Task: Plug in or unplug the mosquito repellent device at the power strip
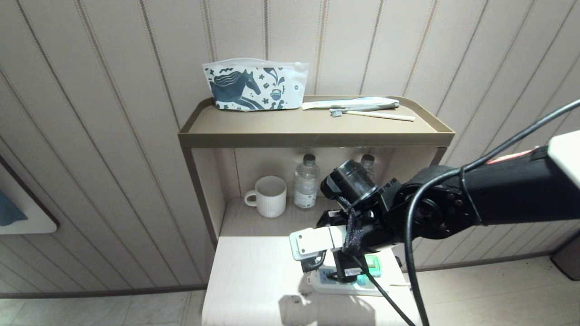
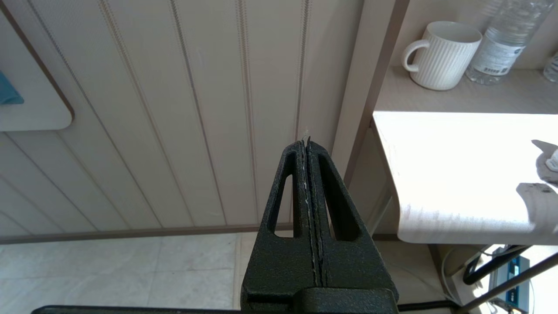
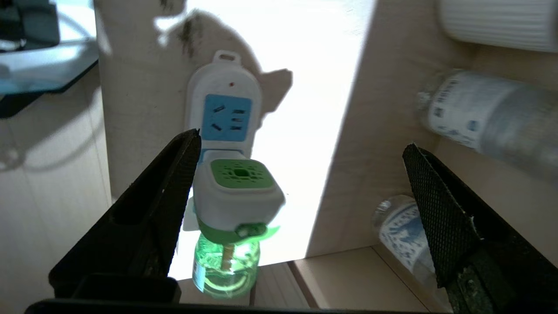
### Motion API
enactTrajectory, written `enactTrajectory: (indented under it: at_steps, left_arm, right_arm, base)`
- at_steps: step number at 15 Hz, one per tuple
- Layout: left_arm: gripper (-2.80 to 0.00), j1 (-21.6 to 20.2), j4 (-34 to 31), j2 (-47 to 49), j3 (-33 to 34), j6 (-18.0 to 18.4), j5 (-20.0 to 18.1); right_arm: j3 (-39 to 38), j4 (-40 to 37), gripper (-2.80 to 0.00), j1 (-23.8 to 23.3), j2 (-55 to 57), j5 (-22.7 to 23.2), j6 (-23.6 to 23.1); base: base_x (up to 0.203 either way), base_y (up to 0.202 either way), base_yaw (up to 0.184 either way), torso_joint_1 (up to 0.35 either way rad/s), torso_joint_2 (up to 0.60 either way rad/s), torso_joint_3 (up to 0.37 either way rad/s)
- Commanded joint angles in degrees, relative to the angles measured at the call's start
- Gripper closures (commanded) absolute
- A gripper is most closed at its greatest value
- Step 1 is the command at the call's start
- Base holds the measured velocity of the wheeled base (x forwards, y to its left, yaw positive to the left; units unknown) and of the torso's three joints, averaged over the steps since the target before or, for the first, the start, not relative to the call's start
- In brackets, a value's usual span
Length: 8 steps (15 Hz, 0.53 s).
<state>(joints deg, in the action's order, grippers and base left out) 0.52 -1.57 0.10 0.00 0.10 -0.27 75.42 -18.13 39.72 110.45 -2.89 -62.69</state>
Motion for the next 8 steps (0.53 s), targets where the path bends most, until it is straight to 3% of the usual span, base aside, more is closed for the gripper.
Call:
enactTrajectory:
  at_steps: [1, 8]
  left_arm:
    - [0.00, 0.00, -0.01, 0.08, 0.00, -0.01, 0.00]
    - [0.00, 0.00, -0.01, 0.08, 0.00, -0.01, 0.02]
  right_arm:
    - [0.58, -0.07, -2.80, 0.49, -6.07, 0.06, 0.39]
    - [1.55, 0.31, -2.80, 0.92, -20.95, 0.18, 3.70]
  base:
    - [0.000, 0.000, 0.000, 0.000, 0.00, 0.000]
    - [0.000, 0.000, 0.000, 0.000, 0.00, 0.000]
